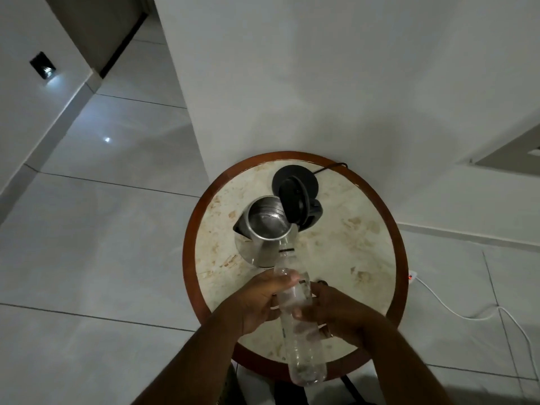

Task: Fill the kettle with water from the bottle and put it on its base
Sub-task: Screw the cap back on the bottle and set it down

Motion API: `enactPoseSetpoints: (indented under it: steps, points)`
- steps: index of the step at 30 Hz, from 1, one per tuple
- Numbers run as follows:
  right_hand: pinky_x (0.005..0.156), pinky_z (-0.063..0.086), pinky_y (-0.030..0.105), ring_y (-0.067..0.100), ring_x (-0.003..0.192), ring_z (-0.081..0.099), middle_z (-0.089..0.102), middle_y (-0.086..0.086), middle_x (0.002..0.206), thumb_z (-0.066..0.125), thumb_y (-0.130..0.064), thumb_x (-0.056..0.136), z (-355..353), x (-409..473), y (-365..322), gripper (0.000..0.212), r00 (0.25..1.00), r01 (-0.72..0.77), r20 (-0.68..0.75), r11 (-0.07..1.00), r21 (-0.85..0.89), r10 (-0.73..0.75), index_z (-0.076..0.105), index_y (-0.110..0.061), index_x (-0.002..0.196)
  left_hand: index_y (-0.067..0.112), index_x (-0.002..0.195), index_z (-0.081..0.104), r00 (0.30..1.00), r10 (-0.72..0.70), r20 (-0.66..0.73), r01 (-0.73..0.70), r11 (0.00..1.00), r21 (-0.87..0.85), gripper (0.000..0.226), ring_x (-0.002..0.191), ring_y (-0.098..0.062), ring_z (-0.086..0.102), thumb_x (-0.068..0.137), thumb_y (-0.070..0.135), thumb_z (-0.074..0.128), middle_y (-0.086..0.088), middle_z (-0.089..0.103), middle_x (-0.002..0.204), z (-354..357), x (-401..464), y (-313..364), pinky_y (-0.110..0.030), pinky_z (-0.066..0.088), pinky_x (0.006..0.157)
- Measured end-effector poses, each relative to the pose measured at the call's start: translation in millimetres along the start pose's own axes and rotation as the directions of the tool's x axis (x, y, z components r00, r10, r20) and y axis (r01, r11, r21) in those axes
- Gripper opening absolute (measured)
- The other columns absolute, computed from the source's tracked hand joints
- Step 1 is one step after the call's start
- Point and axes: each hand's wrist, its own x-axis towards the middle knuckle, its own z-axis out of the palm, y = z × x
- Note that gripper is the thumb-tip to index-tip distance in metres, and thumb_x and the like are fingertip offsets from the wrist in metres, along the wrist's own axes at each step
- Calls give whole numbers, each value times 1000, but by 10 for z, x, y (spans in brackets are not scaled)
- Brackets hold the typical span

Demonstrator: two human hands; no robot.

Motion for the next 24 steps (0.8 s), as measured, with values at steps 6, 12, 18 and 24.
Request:
enactPoseSetpoints:
  steps: [6,12,18,24]
  points:
    - [75,58,36,20,86,70,71,5,99,84,-39,66,-405,109,430,83,846,-27,-532,994,-109,-35,43,-20,136,26,109,66,993,101,-60,-90,983,161,64,103,-21,68,52,37,92,-2,72,112,138,153,-1,-48,54,91]
    - [75,51,28,24,88,61,53,12,112,64,-26,86,-460,655,791,41,714,-212,-610,725,-656,-343,54,-17,125,25,117,56,975,200,-95,-162,937,310,73,101,-20,69,53,34,92,-3,71,110,180,312,-50,-46,57,88]
    - [59,53,30,22,69,62,64,10,85,61,-17,84,-606,748,798,13,587,-194,-725,806,-559,-361,65,-7,91,22,120,57,965,255,-63,-205,881,427,73,101,-18,68,56,35,90,-5,69,112,332,515,52,-41,58,86]
    - [60,57,25,18,71,70,73,-1,80,72,-16,80,-1005,-26,219,28,651,466,-678,885,4,-340,68,-19,107,33,124,52,966,260,-11,-215,820,531,73,97,-7,66,61,35,89,9,67,109,608,643,210,-23,54,73]
